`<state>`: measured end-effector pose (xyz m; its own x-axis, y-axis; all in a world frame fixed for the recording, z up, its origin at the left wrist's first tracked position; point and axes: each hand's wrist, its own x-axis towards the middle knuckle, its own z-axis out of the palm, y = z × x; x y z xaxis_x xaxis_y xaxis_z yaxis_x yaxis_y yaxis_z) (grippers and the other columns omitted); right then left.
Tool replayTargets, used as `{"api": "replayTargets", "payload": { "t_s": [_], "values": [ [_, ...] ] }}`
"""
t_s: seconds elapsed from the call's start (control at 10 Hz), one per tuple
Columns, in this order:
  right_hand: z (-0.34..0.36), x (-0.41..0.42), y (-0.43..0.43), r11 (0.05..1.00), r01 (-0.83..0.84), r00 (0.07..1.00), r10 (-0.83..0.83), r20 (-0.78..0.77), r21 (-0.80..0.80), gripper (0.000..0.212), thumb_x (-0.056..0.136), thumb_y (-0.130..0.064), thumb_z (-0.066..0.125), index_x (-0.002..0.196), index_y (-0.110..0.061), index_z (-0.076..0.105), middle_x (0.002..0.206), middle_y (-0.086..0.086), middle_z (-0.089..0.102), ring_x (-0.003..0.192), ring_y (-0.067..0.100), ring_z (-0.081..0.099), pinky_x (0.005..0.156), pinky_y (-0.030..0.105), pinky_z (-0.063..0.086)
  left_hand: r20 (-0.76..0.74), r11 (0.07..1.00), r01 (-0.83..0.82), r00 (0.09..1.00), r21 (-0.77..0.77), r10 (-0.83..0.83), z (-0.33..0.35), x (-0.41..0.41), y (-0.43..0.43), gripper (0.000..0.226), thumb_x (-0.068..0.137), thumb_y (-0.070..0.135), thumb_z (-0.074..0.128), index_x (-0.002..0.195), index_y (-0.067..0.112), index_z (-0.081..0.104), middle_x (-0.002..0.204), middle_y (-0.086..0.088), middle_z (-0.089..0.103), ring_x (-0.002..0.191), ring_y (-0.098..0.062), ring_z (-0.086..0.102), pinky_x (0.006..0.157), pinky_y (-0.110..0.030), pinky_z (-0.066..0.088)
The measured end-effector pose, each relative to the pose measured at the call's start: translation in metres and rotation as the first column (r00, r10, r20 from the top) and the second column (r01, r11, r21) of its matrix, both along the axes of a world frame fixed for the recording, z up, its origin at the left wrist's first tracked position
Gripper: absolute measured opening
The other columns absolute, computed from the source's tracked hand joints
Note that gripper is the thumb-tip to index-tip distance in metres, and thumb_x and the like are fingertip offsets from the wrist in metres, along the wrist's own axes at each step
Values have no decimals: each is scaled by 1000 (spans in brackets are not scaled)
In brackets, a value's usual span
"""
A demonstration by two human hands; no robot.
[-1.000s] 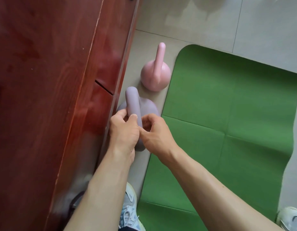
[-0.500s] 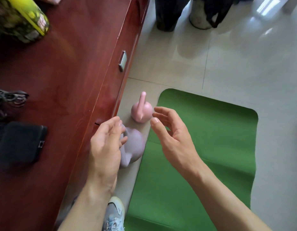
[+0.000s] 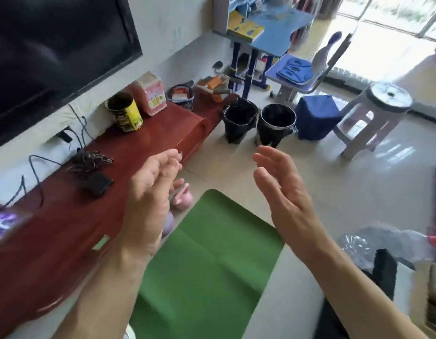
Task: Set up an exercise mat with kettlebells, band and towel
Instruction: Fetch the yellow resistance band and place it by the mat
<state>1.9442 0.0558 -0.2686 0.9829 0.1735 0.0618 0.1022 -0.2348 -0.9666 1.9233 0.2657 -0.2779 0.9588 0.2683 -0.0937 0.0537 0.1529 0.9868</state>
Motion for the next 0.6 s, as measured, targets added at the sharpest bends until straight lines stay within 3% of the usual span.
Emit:
{"api": "replayTargets", "payload": {
  "t_s": [0.1,0.2,0.4,0.5,0.6],
  "values": [
    [46,-33,-6,993,-104,994,102,43,48,47,86,-56,52,129,-37,52,135,-7,61,123,-5,56,93,10,45,27,998,-55,998,-2,55,49,-51,-13,41,89,44,56,121,19,66,124,-3,66,99,-3,66,77,-18,56],
    [76,-73,5,981,-174,983,167,76,91,48,87,-51,54,131,-31,54,135,-5,63,124,-1,57,94,11,45,46,991,-122,992,51,119,83,-108,-12,43,95,44,55,127,17,64,118,1,68,99,5,66,81,-16,55],
    [102,-173,53,924,-349,936,335,108,154,57,85,-61,60,131,-29,56,130,-6,68,129,11,59,105,28,49,95,958,-276,958,74,269,117,-244,18,35,102,21,49,131,3,58,94,8,72,87,11,67,79,-9,52],
    [102,-230,92,870,-462,886,444,134,174,73,78,-77,63,132,-29,58,130,-4,67,128,12,59,106,33,50,92,905,-413,910,103,405,117,-328,45,39,101,31,55,130,6,59,93,22,74,93,11,67,84,-13,52],
    [108,-304,140,817,-563,826,551,118,124,52,90,-60,59,132,-31,57,135,-6,65,127,10,59,110,37,46,51,830,-540,841,140,539,115,-417,62,48,92,44,55,130,16,64,125,13,70,116,4,62,104,-29,51]
  ]
}}
